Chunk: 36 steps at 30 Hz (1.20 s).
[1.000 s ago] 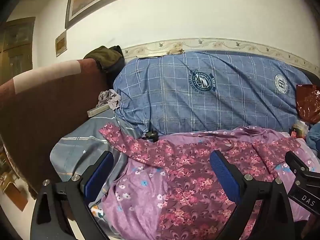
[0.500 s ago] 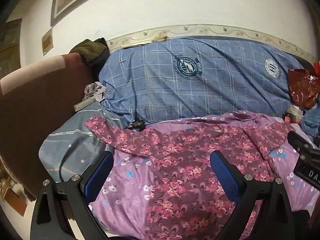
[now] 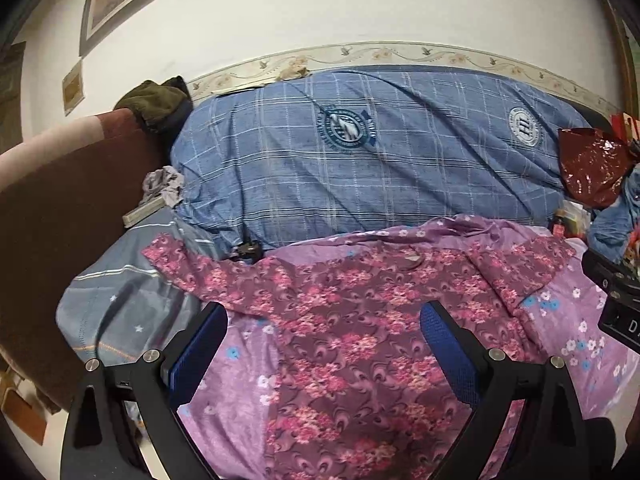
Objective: Fold small clothes
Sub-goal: 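Move both grippers over the purple floral shirt toward its front panel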
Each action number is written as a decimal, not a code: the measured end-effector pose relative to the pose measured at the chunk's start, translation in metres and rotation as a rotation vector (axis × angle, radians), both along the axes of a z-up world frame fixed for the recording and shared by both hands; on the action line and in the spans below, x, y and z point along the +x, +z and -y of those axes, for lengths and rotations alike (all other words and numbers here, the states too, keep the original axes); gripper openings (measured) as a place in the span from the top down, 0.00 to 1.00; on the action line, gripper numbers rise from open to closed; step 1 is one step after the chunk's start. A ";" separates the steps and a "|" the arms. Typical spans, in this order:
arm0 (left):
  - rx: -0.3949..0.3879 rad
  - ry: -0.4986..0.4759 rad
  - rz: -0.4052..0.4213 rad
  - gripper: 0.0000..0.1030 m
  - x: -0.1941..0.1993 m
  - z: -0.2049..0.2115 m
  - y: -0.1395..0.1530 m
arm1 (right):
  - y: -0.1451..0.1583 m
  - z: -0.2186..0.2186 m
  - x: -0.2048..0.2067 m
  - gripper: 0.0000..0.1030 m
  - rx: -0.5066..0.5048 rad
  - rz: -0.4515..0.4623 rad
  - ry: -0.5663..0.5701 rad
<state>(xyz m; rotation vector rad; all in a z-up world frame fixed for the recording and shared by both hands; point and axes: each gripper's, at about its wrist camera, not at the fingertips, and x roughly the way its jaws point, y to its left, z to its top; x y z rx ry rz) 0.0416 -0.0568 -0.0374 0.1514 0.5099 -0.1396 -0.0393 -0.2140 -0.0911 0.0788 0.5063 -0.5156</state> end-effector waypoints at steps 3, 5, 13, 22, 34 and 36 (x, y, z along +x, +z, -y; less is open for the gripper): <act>-0.013 -0.033 -0.006 0.05 0.010 0.012 0.004 | 0.004 0.012 -0.013 0.04 0.006 -0.002 -0.029; -0.027 -0.062 -0.009 0.05 0.017 0.023 0.007 | 0.007 0.023 -0.025 0.04 -0.019 -0.013 -0.073; -0.055 -0.163 -0.001 0.05 0.037 0.048 0.010 | 0.002 0.071 -0.045 0.04 0.052 -0.036 -0.190; 0.018 -0.028 -0.004 0.05 0.116 0.041 -0.050 | -0.056 0.152 -0.003 0.05 0.331 -0.021 -0.160; 0.080 0.268 -0.117 0.07 0.147 -0.016 -0.073 | -0.121 0.161 0.114 0.10 0.479 -0.011 -0.126; 0.104 0.309 -0.097 0.07 0.137 -0.025 -0.064 | -0.124 0.132 0.129 0.11 0.486 -0.009 -0.041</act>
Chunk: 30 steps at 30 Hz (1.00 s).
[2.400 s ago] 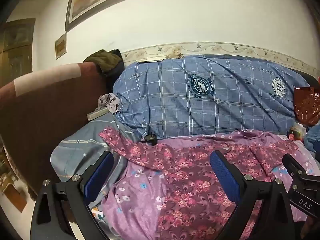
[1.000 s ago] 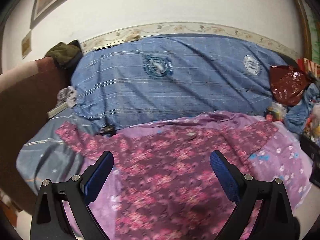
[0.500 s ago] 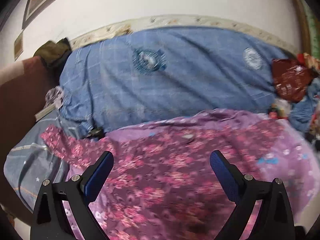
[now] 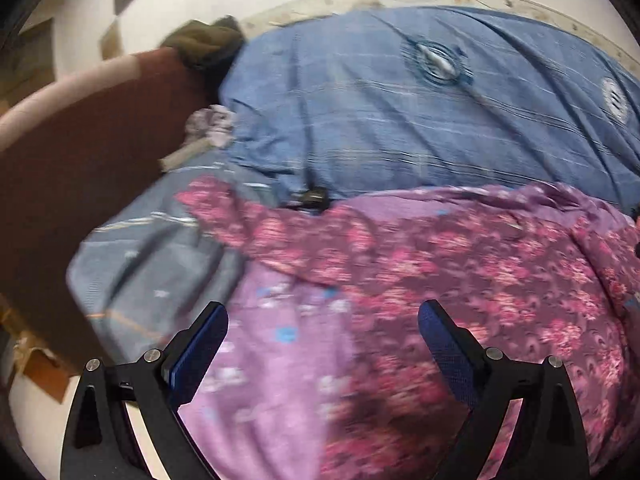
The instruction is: Fold small clothes
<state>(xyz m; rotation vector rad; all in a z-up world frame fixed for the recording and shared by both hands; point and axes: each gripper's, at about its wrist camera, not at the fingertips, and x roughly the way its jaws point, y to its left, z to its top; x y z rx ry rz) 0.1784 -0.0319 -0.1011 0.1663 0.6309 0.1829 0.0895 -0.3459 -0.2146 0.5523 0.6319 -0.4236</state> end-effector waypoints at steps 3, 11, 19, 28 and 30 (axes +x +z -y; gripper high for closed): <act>0.027 0.064 0.061 0.06 -0.027 -0.009 0.021 | 0.002 -0.049 0.012 0.11 -0.016 0.010 0.141; -0.091 -0.010 0.130 0.06 -0.048 0.017 0.034 | 0.032 -0.070 -0.019 0.11 -0.091 0.018 0.213; -0.172 -0.073 -0.012 0.07 0.019 0.090 -0.043 | 0.032 0.080 -0.067 0.14 0.037 0.069 0.023; -0.125 -0.145 0.047 0.07 0.047 0.143 -0.109 | -0.045 0.244 -0.069 0.50 0.414 0.163 -0.160; -0.128 -0.136 0.034 0.07 0.056 0.140 -0.115 | -0.064 0.261 -0.057 0.50 0.485 0.189 -0.186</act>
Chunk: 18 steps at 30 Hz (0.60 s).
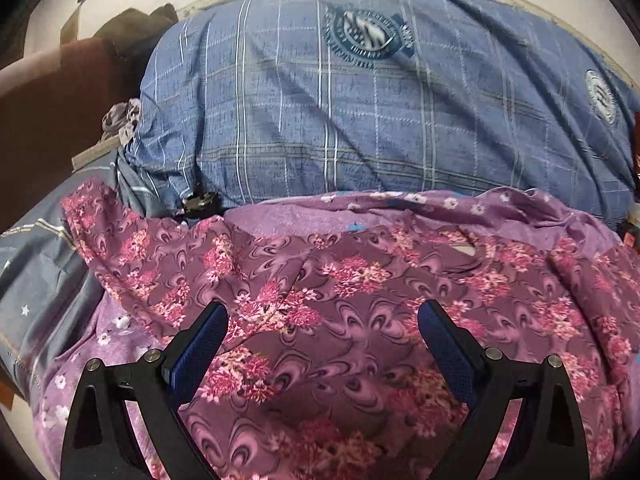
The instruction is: Fold small clothes
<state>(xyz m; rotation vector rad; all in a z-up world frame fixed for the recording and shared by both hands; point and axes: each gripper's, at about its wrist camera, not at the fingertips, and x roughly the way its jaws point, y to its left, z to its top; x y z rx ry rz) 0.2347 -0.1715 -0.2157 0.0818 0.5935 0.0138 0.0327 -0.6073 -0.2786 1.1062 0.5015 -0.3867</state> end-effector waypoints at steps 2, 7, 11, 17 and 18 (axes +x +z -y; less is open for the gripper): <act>0.018 0.011 -0.008 0.07 0.019 -0.004 -0.002 | -0.016 0.015 0.015 0.50 0.041 -0.015 -0.036; 0.040 0.034 -0.018 0.07 0.057 -0.015 0.013 | -0.043 0.034 0.051 0.65 0.060 -0.027 -0.047; 0.051 0.069 -0.013 0.07 0.062 -0.025 0.016 | -0.039 0.029 0.063 0.96 0.046 -0.034 -0.049; 0.025 0.183 0.014 0.07 0.061 -0.066 0.028 | 0.055 -0.031 0.065 0.96 -0.076 0.182 0.064; 0.016 0.204 0.018 0.07 0.060 -0.075 0.031 | 0.075 -0.049 0.069 0.96 -0.101 0.215 0.098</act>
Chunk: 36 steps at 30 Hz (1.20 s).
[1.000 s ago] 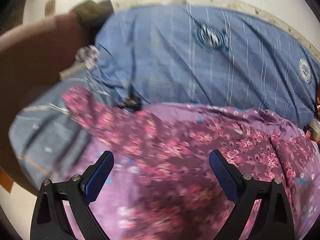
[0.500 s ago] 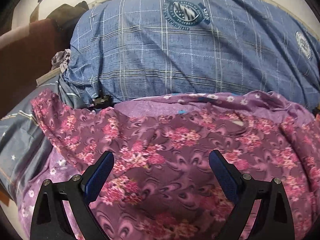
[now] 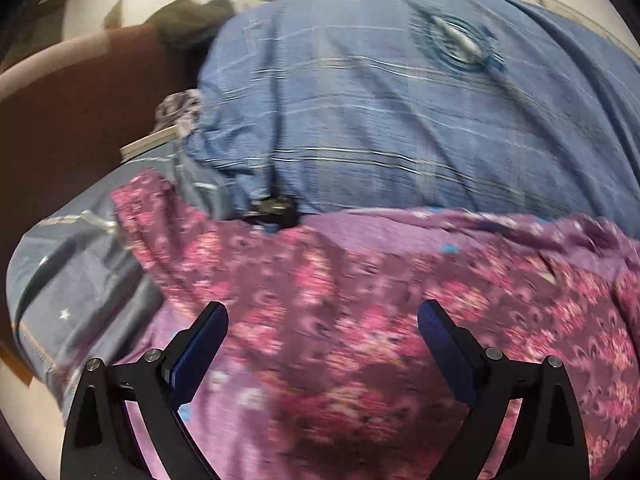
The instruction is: Fold small clothes
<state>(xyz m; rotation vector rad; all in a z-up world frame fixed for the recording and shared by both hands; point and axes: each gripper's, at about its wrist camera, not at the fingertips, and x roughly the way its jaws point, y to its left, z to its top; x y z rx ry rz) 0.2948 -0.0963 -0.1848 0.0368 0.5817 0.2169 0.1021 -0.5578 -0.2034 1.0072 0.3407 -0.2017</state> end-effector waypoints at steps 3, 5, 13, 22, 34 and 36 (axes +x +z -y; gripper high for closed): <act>-0.023 0.082 0.010 0.07 -0.001 -0.030 0.008 | 0.051 -0.065 0.018 0.96 -0.119 0.047 0.096; -0.051 0.138 0.001 0.07 0.000 -0.052 0.011 | 0.072 -0.113 0.035 0.96 -0.192 0.058 0.157; -0.208 0.386 -0.062 0.07 0.008 -0.147 0.013 | 0.022 -0.346 0.130 0.85 -0.538 -0.236 0.405; -0.345 0.517 -0.097 0.07 0.014 -0.215 0.005 | -0.089 -0.537 0.121 0.41 -1.243 -0.452 0.832; -0.448 0.505 -0.096 0.07 0.012 -0.228 0.001 | -0.042 -0.415 0.108 0.33 -0.889 -0.301 0.706; -0.448 0.453 -0.090 0.07 0.013 -0.220 0.003 | -0.036 -0.380 0.113 0.38 -0.775 -0.326 0.621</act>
